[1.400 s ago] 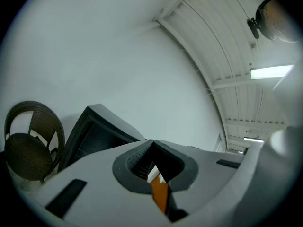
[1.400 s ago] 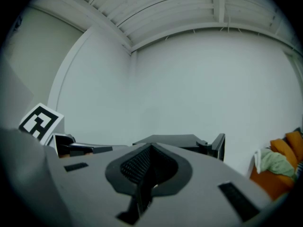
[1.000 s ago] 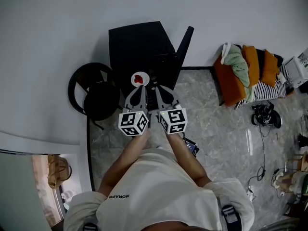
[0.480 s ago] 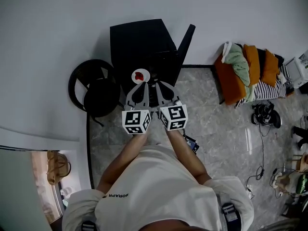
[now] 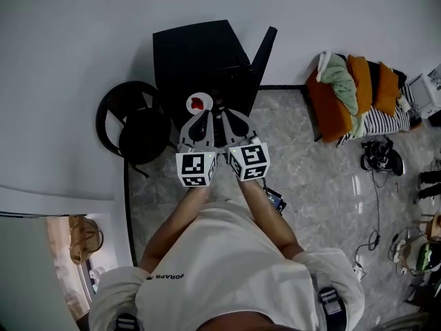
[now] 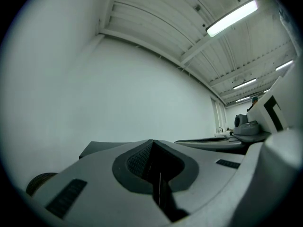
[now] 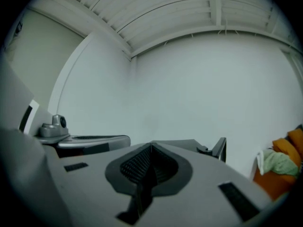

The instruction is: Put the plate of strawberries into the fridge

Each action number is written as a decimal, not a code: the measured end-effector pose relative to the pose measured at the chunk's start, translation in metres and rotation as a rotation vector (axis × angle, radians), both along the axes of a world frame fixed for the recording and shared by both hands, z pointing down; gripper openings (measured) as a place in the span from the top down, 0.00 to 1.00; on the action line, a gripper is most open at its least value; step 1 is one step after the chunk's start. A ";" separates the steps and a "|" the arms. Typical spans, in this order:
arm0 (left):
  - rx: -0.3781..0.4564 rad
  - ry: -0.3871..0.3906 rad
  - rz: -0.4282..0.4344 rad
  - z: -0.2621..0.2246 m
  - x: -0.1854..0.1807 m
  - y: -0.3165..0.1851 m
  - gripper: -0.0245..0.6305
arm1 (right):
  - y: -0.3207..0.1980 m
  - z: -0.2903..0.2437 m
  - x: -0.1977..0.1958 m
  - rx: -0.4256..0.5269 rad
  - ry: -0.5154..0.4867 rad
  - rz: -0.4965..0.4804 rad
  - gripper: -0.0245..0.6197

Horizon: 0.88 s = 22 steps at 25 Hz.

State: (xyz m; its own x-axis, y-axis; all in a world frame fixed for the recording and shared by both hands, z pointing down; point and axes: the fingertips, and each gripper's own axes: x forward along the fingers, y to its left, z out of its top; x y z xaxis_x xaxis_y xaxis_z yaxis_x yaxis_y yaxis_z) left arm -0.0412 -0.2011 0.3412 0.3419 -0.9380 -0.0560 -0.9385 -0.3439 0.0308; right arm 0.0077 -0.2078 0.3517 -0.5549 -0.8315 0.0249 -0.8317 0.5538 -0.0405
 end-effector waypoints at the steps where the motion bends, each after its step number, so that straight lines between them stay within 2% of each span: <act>1: 0.000 0.001 -0.001 0.000 0.001 0.000 0.96 | -0.001 -0.001 0.002 0.006 -0.004 0.001 0.94; 5: 0.001 -0.002 0.001 0.001 0.002 0.001 0.96 | 0.001 -0.002 0.001 0.031 0.005 -0.001 0.94; 22: -0.014 0.002 -0.008 0.007 -0.003 -0.002 0.96 | -0.003 0.004 -0.009 0.014 -0.001 -0.029 0.94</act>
State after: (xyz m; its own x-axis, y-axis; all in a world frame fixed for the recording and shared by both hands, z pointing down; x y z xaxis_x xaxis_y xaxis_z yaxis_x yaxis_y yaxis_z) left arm -0.0446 -0.2031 0.3485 0.3346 -0.9414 -0.0435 -0.9410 -0.3362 0.0379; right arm -0.0018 -0.2110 0.3558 -0.5786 -0.8155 0.0126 -0.8154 0.5779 -0.0335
